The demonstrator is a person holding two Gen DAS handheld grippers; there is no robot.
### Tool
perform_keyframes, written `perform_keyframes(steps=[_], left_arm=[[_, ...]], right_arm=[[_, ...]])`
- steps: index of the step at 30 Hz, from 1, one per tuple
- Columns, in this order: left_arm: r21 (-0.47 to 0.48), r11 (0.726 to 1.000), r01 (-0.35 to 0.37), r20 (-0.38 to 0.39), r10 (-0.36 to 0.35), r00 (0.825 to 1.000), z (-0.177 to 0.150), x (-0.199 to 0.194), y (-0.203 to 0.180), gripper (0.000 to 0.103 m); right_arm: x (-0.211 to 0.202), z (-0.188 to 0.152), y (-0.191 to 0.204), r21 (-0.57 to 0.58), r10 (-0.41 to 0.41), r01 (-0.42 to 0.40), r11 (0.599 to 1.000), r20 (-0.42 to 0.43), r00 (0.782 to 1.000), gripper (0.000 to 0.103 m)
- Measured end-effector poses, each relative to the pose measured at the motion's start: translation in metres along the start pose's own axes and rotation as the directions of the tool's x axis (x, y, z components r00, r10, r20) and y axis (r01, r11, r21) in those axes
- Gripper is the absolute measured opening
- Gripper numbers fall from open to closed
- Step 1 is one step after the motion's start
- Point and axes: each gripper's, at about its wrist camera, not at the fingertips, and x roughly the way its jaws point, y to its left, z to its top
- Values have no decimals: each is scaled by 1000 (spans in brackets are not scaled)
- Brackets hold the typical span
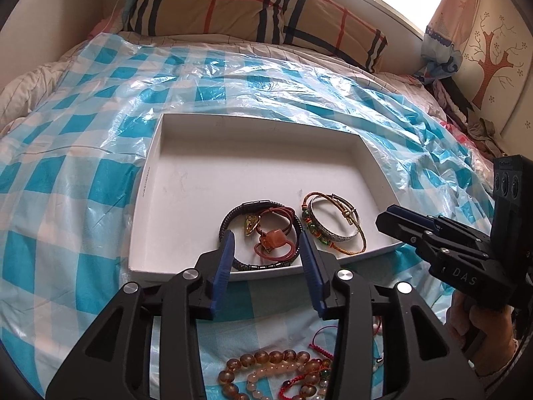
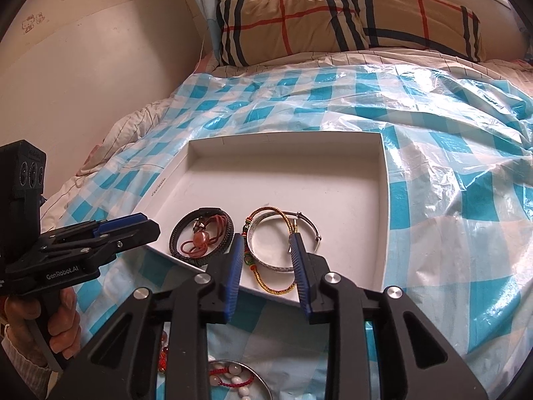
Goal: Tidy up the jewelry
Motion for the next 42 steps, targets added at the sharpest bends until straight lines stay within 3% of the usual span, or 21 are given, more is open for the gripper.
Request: perform_keyframes(steps=[7,14,25,28,30,32,34,37,42], left_arm=[[63,998,17,-46,-14,999,-23,-12,-7,43],[245,969,40,-148,-3,989,-51,8,-39,44],[412,911,-2,-199,93,976,-65,24,-63,44],[435,898,-65,-167,152,974,-63,30,-66,44],[422,898,-127,-133,200,971,-58,35,-64,44],[334,926,-173,-122,224,967,-49,37,-51,43],[230,954,-193,-119,225,967,-42,32,-31,30],[116,975,-191,-135,206,969,-41,25,-1,22],[64,986,-152,-154,160,975,-45,21,19,18]], right_arm=[[-20,-26,-2,14,-4,4,1000,-57,998,31],[-25,-65,-2,9,-13,15,1000,-168,986,31],[-18,-84,-3,-12,-41,39,999,-226,973,31],[-16,-85,-3,-17,-49,46,999,-230,972,32],[-15,-85,-3,-18,-53,50,999,-232,971,32],[-15,-86,-1,-24,-57,53,998,-235,970,33],[-16,-87,0,-33,-64,58,998,-238,969,37],[-17,-87,1,-35,-66,60,998,-240,968,37],[-18,-81,2,-30,-57,51,998,-219,974,37]])
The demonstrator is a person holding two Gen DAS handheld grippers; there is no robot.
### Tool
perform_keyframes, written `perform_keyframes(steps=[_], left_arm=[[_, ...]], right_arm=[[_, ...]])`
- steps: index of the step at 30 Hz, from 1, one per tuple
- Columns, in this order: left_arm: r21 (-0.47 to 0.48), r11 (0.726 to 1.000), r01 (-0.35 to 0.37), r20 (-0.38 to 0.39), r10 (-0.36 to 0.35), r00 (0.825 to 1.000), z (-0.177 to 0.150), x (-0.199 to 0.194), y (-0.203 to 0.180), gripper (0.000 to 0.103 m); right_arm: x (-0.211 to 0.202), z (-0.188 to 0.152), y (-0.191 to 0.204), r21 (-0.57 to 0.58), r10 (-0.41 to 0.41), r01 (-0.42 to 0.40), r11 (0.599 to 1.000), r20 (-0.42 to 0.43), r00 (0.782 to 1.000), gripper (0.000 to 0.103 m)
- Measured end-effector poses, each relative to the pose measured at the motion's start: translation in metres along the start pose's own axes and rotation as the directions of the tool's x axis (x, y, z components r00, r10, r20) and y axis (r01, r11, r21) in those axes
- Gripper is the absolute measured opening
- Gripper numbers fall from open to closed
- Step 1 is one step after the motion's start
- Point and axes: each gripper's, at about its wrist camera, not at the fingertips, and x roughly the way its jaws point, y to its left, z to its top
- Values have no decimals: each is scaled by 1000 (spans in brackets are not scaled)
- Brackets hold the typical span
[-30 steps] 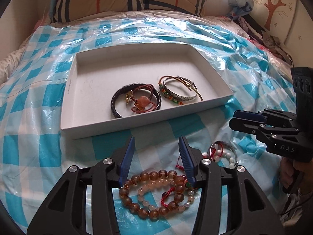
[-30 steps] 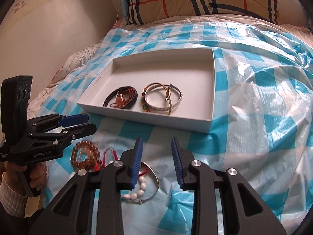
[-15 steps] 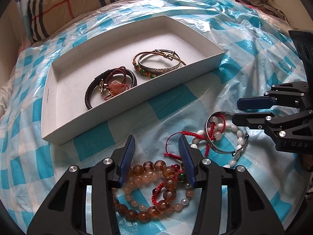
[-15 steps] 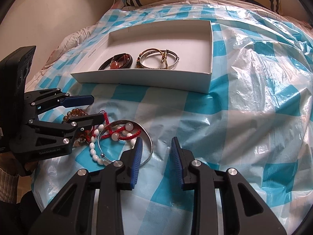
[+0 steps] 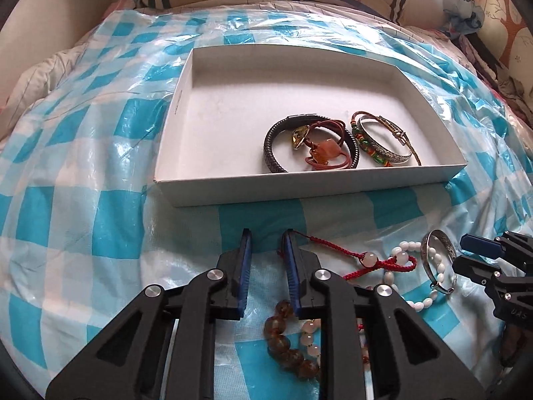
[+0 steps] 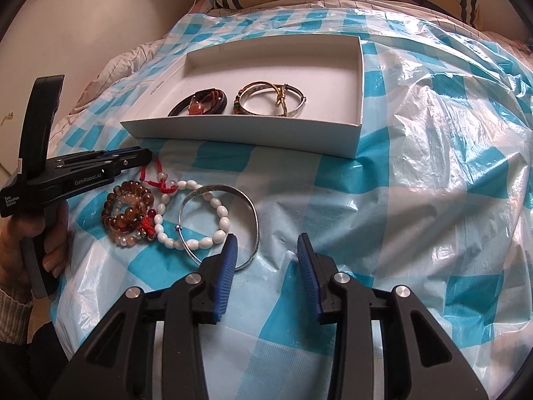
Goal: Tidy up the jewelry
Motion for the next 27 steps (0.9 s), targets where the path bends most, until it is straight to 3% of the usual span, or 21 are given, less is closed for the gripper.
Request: perform_keyframes(steps=[9,11,14,19,27], left_arm=[[53,999,14,-5,-14,1000,-7,1,-9,17],[73,997,14,-12,-13,1000,-10,-1,-12,10],[79,996,31,-23,-29,999,-16,-5,-13,1],[4,993,116,-38,-116,993,-28,-19,3,1],[-110,964,244,12,-244,970,-37,-45,28,1]], right_arm=[[14,12,7,-24,31,-31,999,-1,1000,36],[14,10,7,-22,43,-43,999,-9,999,17],[10,3,4,-3,60,-60,998,-10,998,6],[-7,-11,-1,37,63,-63,997,8,998,5],[-13,-17,-8,85,87,-88,993,17,996,5]])
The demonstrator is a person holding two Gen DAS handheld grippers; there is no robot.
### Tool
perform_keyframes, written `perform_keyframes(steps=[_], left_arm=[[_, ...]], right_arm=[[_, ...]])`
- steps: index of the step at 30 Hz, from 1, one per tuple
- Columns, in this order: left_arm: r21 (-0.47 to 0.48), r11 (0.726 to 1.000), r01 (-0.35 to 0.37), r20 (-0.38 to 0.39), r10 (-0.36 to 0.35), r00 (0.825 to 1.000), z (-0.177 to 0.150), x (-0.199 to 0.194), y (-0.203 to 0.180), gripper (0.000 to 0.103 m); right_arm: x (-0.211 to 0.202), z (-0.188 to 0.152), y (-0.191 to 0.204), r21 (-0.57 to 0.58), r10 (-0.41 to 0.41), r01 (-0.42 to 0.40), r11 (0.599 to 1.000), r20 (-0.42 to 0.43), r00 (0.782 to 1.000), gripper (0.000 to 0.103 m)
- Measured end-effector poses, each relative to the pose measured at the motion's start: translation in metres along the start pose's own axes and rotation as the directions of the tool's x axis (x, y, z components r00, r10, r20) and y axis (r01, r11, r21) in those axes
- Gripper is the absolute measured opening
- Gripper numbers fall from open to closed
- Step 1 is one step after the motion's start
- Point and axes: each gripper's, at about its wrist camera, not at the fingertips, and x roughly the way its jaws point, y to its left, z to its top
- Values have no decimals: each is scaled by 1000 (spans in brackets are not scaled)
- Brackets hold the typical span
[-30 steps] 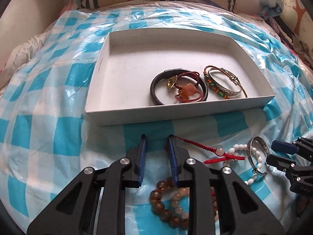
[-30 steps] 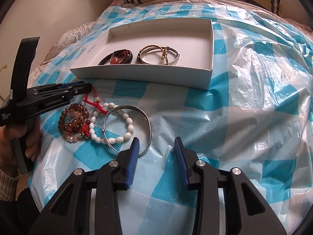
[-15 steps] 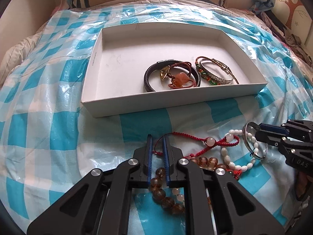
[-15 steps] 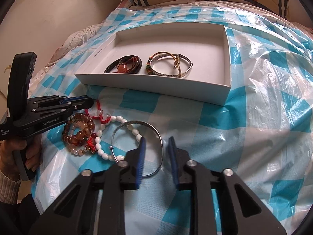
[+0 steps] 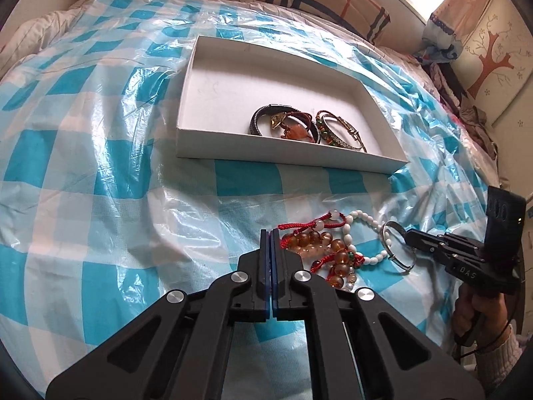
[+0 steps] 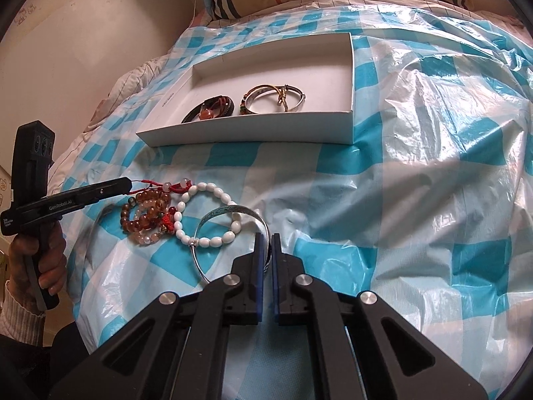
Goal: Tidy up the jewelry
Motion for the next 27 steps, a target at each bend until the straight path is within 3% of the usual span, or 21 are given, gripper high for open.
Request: perform_keyframes(steps=[9,14,20,21,22,23,27], left_arm=[[-12,997,72,53,-72,996,5,-22,-6,1],[25,999,48,72,-49,996,7,-28,-17,1],[46,998,42,58,-44,997,5,-22,-22,1],[46,998,43,55,-45,997,4,-21,-23,1],[46,998,43,52,-46,998,4,-19,-23,1],[45,998,44,50,-46,998,3,-18,-23,1],[50,998,44,48,-46,998,3,-17,-25,1]], right_arm=[[-9,2,5,0,12,-12,1000,25,1000,5],[-13,3,6,1,15,-15,1000,38,999,5],[-3,0,12,-37,28,-28,999,-20,999,8],[-3,0,15,-45,37,-38,998,-14,999,28],[-5,1,19,-56,37,-36,998,6,999,58],[-7,2,23,-76,14,-11,997,33,999,69],[-1,9,32,-121,-21,25,992,37,999,72]])
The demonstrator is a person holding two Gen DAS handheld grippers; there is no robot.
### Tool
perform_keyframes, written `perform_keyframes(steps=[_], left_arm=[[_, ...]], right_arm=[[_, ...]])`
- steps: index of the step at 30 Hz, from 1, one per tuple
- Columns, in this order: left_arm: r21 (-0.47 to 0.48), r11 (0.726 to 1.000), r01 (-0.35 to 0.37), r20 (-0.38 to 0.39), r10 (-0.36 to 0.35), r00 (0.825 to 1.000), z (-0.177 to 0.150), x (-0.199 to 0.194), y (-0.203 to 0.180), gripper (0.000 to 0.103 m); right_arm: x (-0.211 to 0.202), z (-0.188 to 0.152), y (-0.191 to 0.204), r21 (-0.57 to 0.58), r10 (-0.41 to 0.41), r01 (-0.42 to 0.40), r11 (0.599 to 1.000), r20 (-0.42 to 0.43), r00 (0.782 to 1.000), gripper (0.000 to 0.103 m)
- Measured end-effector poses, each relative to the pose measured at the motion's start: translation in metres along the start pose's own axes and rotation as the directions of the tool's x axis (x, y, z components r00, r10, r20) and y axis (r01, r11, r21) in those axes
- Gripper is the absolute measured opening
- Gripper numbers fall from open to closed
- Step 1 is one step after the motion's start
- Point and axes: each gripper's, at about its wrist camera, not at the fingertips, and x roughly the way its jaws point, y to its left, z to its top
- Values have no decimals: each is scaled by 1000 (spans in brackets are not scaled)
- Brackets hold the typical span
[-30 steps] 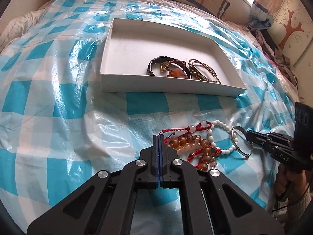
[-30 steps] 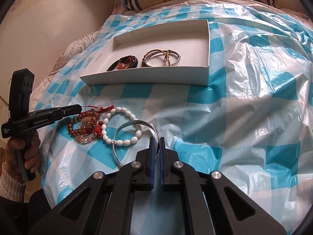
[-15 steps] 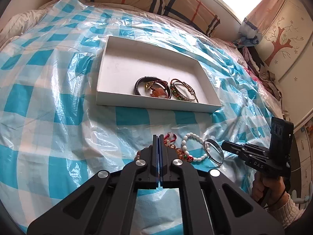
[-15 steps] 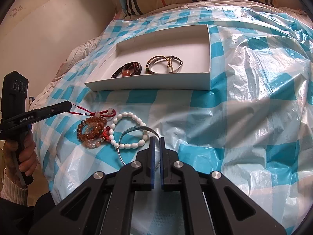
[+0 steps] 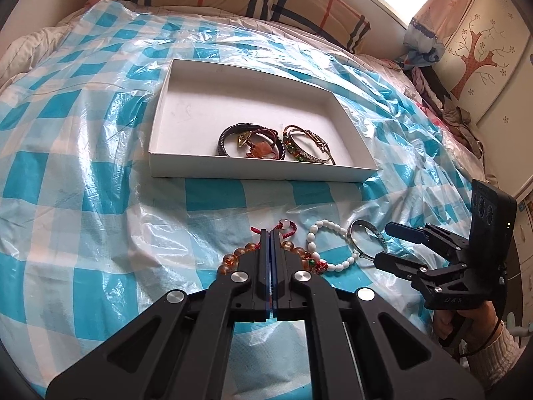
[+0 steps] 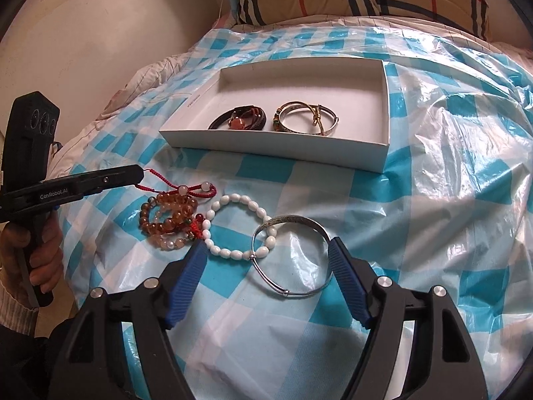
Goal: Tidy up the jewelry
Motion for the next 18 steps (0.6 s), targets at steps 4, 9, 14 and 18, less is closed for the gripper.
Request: perform_keyframes(steps=[4,9,14,18], left_arm=[[5,1000,0,5,0,1000,1,-2,-1,1],[6,1000,0,2,0,1000,0,-2,-2,1],[10,1000,1,2,-1,1000,-1,-2,-4,1],[19,1000,1,9,-1,1000,-1,-5,-8,1]], right_arm=[[12,2,-9,9,-24,24,1000,-36,999,72],[21,-2,-14,13,-15,16,1000,-66,998,63],[14,-5,-17,41,-2,4,999,-40,999,59],[4,-8,-17,69,13,-12,998,-12,1000,59]])
